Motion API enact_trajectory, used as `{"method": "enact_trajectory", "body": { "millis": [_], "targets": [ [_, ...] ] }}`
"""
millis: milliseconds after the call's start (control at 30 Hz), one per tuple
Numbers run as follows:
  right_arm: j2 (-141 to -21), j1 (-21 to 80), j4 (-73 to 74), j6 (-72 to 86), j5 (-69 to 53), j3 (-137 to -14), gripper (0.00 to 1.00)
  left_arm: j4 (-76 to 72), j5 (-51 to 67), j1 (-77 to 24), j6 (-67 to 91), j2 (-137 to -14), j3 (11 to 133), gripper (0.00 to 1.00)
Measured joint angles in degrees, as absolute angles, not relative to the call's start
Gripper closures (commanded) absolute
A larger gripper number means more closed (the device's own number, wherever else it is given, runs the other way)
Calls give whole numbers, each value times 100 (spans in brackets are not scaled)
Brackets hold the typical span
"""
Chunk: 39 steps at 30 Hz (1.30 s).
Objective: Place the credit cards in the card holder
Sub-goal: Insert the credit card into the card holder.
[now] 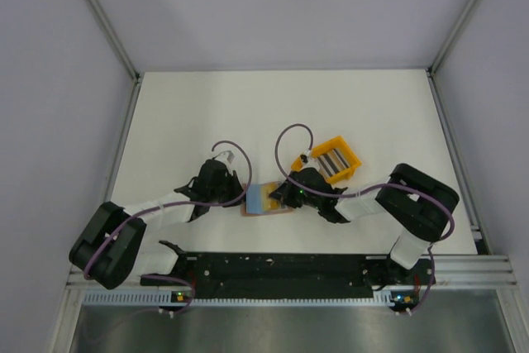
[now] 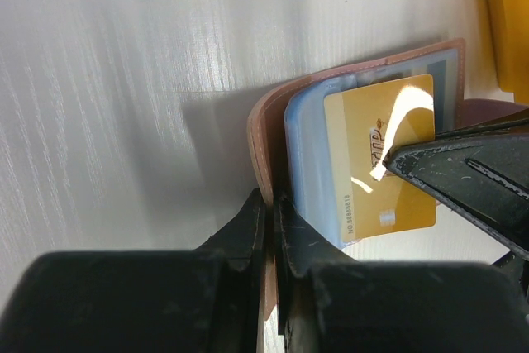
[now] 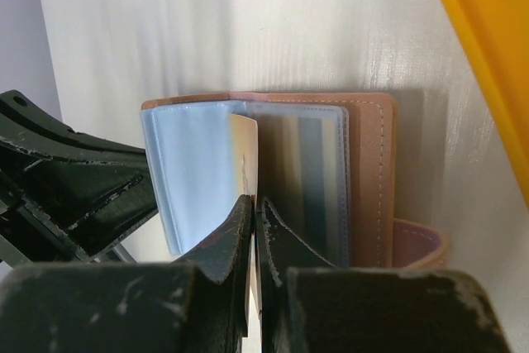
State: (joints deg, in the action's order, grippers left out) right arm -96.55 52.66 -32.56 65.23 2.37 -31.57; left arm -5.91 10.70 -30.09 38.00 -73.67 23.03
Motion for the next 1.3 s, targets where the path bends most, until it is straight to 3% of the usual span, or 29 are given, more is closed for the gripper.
{"method": "enact_trajectory", "body": {
  "millis": [167, 467, 567, 1300],
  "targets": [
    [-9717, 5352, -3253, 6552, 311, -3229, 96, -596, 1070, -3009, 3800, -7367, 2300, 100],
    [-9695, 5424, -2816, 6372, 344, -3424, 69, -607, 1068, -3009, 3800, -7369, 2296, 100],
    [-9546, 5472, -2403, 6145, 473, -3553, 66, -607, 1068, -3009, 3800, -7371, 2296, 100],
    [-9859, 5559, -1177, 5118, 204, -4554, 67, -696, 1107, -3009, 3800, -7428, 2296, 100]
  ]
}}
